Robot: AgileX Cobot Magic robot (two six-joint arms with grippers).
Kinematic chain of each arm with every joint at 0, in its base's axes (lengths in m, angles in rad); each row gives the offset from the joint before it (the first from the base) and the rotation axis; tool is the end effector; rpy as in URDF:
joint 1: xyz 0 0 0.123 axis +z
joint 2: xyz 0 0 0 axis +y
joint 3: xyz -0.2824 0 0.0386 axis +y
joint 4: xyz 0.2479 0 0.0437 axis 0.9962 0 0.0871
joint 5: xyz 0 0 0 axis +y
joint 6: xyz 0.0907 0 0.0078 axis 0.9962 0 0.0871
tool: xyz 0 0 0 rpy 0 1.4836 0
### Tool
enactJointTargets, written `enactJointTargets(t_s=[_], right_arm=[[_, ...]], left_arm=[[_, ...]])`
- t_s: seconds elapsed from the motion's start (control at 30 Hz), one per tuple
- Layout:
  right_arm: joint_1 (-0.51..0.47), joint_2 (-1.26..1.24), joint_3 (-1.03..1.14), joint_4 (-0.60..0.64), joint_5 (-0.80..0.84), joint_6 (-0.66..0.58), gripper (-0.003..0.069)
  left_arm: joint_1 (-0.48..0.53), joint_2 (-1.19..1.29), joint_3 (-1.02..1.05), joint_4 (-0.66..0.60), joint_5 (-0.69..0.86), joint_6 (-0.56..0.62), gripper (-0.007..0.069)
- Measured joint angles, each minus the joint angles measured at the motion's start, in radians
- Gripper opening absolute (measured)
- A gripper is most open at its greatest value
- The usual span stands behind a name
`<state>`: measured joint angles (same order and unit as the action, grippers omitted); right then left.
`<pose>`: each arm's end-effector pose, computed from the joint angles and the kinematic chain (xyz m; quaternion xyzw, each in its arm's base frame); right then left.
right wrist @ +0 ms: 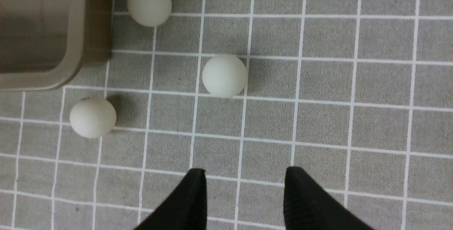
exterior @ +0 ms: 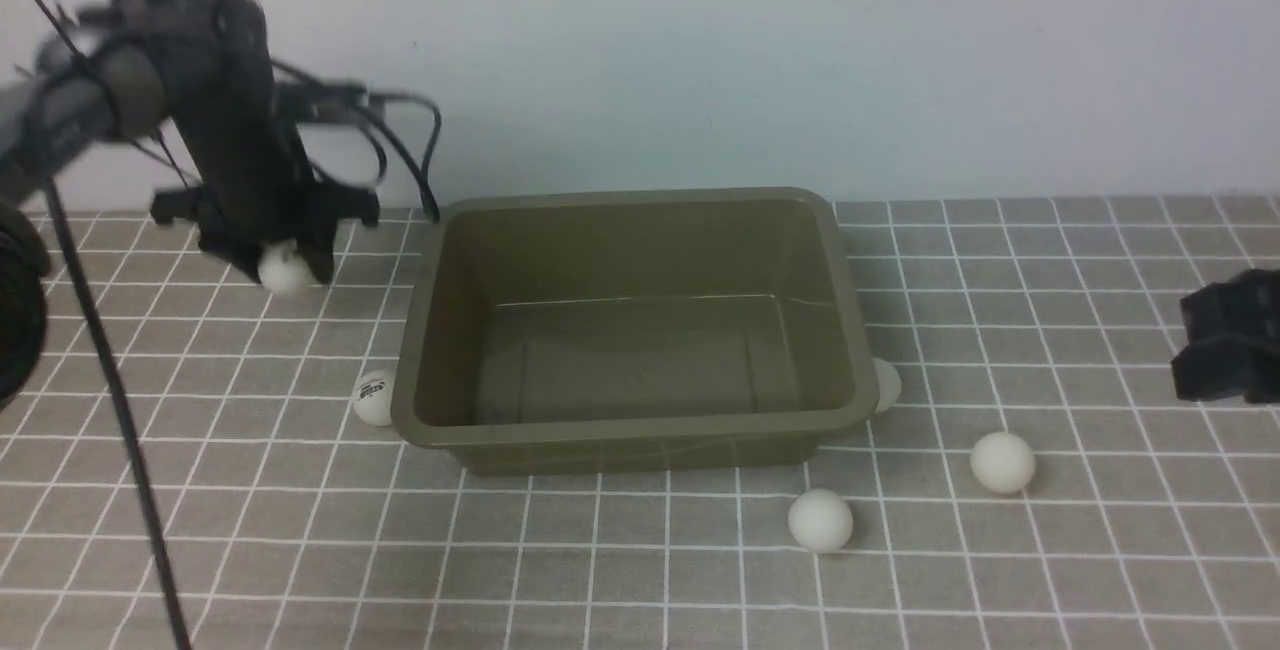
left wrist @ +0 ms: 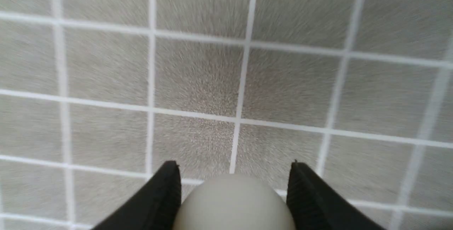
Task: Put the table tennis balls into the box on the grey coffee tablecloth.
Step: 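Reach for and grasp a ping pong ball on the table beside the basket, then drop the ball into the bin, then reach for and grasp a ping pong ball on the table, then release the ping pong ball into the bin and lift the gripper away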
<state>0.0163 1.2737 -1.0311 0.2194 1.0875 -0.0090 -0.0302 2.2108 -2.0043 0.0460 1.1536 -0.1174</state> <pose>0.2346 0.0214 0.3029 0.0220 0.9810 0.1045 0.1619 0.4777 -0.0106 0.2314 -0.0370 0.9880 0.0112 0.1496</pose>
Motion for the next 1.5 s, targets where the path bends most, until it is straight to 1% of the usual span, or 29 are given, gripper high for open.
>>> enactJointTargets(t_s=[0.07, 0.13, 0.17, 0.2, 0.23, 0.27, 0.3, 0.37, 0.5, 0.53, 0.57, 0.6, 0.67, 0.73, 0.77, 0.83, 0.87, 0.9, 0.93, 0.97, 1.0, 1.03, 1.1, 1.13, 1.23, 1.27, 1.37, 1.4, 1.5], right_arm=[[0.027, 0.013, 0.001, -0.003, 0.004, 0.0, 0.0283], [0.097, 0.062, 0.001, -0.021, -0.009, 0.0, 0.0283], [0.104, 0.062, 0.001, -0.021, -0.013, 0.0, 0.0283], [0.148, 0.101, 0.001, -0.053, -0.039, 0.0, 0.0283], [0.159, 0.119, 0.001, -0.061, -0.056, 0.009, 0.0286], [0.188, 0.165, 0.001, -0.089, -0.098, 0.031, 0.0295], [0.2, 0.205, 0.001, -0.107, -0.137, 0.066, 0.0313], [0.204, 0.264, 0.001, -0.128, -0.172, 0.098, 0.0345], [0.204, 0.378, 0.001, -0.175, -0.246, 0.134, 0.0459], [0.204, 0.397, 0.001, -0.178, -0.262, 0.138, 0.0481], [0.204, 0.423, 0.001, -0.181, -0.286, 0.145, 0.051], [0.204, 0.436, 0.001, -0.184, -0.304, 0.146, 0.0526], [0.204, 0.475, 0.001, -0.187, -0.352, 0.15, 0.0551], [0.204, 0.512, 0.001, -0.187, -0.399, 0.152, 0.0556], [0.204, 0.53, 0.0, -0.187, -0.417, 0.153, 0.0552], [0.204, 0.562, -0.006, -0.187, -0.431, 0.153, 0.052], [0.204, 0.577, -0.013, -0.186, -0.431, 0.152, 0.0489], [0.204, 0.595, -0.026, -0.188, -0.421, 0.145, 0.0418], [0.204, 0.603, -0.031, -0.191, -0.411, 0.141, 0.0372], [0.204, 0.605, -0.046, -0.193, -0.391, 0.138, 0.034], [0.204, 0.6, -0.074, -0.203, -0.343, 0.134, 0.0356], [0.204, 0.586, -0.095, -0.211, -0.304, 0.134, 0.0357], [0.204, 0.545, -0.137, -0.211, -0.243, 0.134, 0.0357], [0.207, 0.481, -0.186, -0.185, -0.197, 0.133, 0.0357], [0.221, 0.422, -0.242, -0.139, -0.177, 0.117, 0.0357], [0.248, 0.378, -0.29, -0.082, -0.174, 0.061, 0.0357], [0.331, 0.37, -0.374, 0.022, -0.172, -0.072, 0.0357], [0.337, 0.375, -0.38, 0.027, -0.171, -0.086, 0.0357], [0.412, 0.47, -0.483, 0.073, -0.149, -0.135, 0.0357]], left_arm=[[-0.009, -0.052, -0.033, -0.031, 0.029, 0.037, 0.0344], [-0.034, -0.122, -0.062, -0.138, 0.052, 0.106, 0.0344], [-0.037, -0.122, -0.064, -0.138, 0.052, 0.106, 0.0344], [-0.058, -0.146, -0.072, -0.21, 0.061, 0.152, 0.0344], [-0.066, -0.15, -0.074, -0.231, 0.067, 0.166, 0.0344], [-0.092, -0.155, -0.074, -0.283, 0.075, 0.216, 0.0344], [-0.127, -0.149, -0.074, -0.328, 0.079, 0.269, 0.0344], [-0.158, -0.132, -0.074, -0.341, 0.079, 0.3, 0.0344], [-0.217, -0.076, -0.073, -0.328, 0.079, 0.311, 0.0353], [-0.227, -0.063, -0.072, -0.321, 0.079, 0.31, 0.0367], [-0.242, -0.048, -0.072, -0.317, 0.079, 0.31, 0.0419], [-0.248, -0.04, -0.072, -0.316, 0.079, 0.307, 0.0446], [-0.263, -0.029, -0.071, -0.316, 0.079, 0.299, 0.0538], [-0.268, -0.029, -0.072, -0.315, 0.079, 0.287, 0.0576], [-0.268, -0.034, -0.075, -0.312, 0.079, 0.284, 0.0573], [-0.267, -0.048, -0.084, -0.293, 0.079, 0.277, 0.0535], [-0.263, -0.064, -0.086, -0.277, 0.079, 0.276, 0.048], [-0.258, -0.092, -0.086, -0.261, 0.079, 0.276, 0.0366], [-0.255, -0.109, -0.086, -0.253, 0.079, 0.276, 0.0307], [-0.246, -0.141, -0.086, -0.239, 0.079, 0.276, 0.0202], [-0.233, -0.185, -0.086, -0.222, 0.079, 0.276, 0.0107], [-0.22, -0.225, -0.08, -0.212, 0.079, 0.276, 0.0059], [-0.193, -0.3, -0.051, -0.203, 0.079, 0.273, 0.0017], [-0.16, -0.356, -0.008, -0.198, 0.079, 0.268, 0.0004], [-0.119, -0.416, 0.07, -0.193, 0.08, 0.266, -0.0005], [-0.084, -0.457, 0.168, -0.192, 0.081, 0.264, -0.0005], [-0.035, -0.475, 0.298, -0.2, 0.084, 0.247, -0.0005], [-0.03, -0.475, 0.327, -0.203, 0.085, 0.244, -0.0005], [-0.007, -0.456, 0.451, -0.238, 0.076, 0.232, -0.0005]])
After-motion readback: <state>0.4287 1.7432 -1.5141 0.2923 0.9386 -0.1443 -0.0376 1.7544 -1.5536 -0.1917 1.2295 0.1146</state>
